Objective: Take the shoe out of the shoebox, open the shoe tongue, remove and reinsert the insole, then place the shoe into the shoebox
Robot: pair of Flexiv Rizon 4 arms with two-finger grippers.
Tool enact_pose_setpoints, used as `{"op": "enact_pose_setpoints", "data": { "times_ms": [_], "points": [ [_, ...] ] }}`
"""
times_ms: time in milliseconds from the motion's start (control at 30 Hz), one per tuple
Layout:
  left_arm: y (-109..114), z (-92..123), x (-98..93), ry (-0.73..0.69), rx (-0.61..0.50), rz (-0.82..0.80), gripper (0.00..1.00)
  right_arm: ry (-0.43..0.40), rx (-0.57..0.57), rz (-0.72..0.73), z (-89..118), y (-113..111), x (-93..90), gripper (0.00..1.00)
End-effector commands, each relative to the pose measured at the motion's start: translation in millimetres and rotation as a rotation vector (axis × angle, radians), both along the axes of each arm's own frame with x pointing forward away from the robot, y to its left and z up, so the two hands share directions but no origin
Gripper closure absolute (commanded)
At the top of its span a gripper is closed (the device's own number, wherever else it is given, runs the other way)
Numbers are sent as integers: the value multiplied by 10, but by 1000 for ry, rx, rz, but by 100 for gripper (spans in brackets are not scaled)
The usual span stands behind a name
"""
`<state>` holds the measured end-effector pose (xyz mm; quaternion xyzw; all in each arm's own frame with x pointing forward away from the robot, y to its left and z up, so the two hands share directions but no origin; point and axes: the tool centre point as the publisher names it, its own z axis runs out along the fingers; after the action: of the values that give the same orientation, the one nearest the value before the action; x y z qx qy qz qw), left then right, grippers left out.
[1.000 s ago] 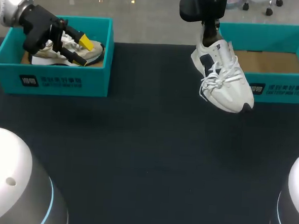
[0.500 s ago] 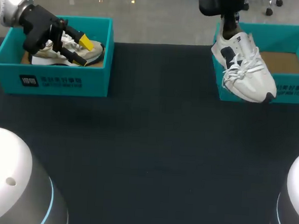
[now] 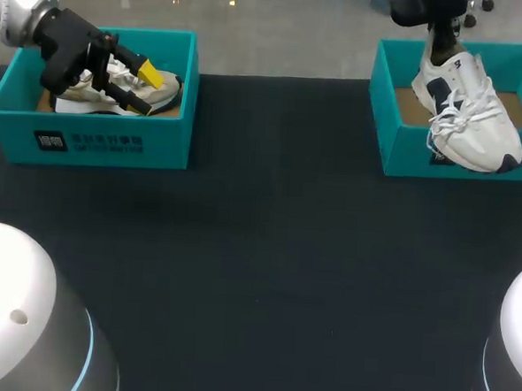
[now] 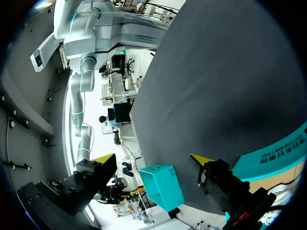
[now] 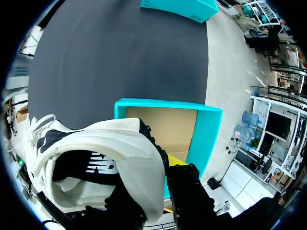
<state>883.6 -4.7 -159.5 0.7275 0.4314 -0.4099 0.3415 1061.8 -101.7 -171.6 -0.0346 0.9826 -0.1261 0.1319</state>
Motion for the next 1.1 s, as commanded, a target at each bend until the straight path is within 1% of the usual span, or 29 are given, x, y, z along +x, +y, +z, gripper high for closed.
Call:
{"op": "enact_pose_setpoints", "data": {
  "times_ms": [33, 300, 367, 600, 700, 867, 967, 1000, 1067, 1100],
  "points": [
    [5, 2, 1, -1, 3, -1, 0, 2, -2, 0, 19, -1, 1, 100],
    [5, 2, 1, -1, 3, -1, 0, 2, -2, 0, 19, -1, 1, 100],
    [5, 2, 1, -1, 3, -1, 0, 27, -1, -54, -14, -170, 119, 100],
    [5, 2, 1, -1, 3, -1, 0, 24, 7, -135, 1, -743, 354, 100],
    [5, 2, 1, -1, 3, -1, 0, 20, 11, -151, -10, -946, 403, 100],
    [5, 2, 1, -1, 3, -1, 0, -1, 10, -177, -77, -1247, 430, 100],
    [5, 2, 1, -1, 3, -1, 0, -17, 41, -203, -103, -1427, 429, 100],
    [5, 2, 1, -1, 3, -1, 0, -33, 61, -211, -117, -1488, 421, 100],
    [5, 2, 1, -1, 3, -1, 0, -21, 90, -238, -142, -1603, 419, 100],
    [5, 2, 1, -1, 3, -1, 0, -20, 86, -253, -164, -1665, 421, 100]
  ]
}}
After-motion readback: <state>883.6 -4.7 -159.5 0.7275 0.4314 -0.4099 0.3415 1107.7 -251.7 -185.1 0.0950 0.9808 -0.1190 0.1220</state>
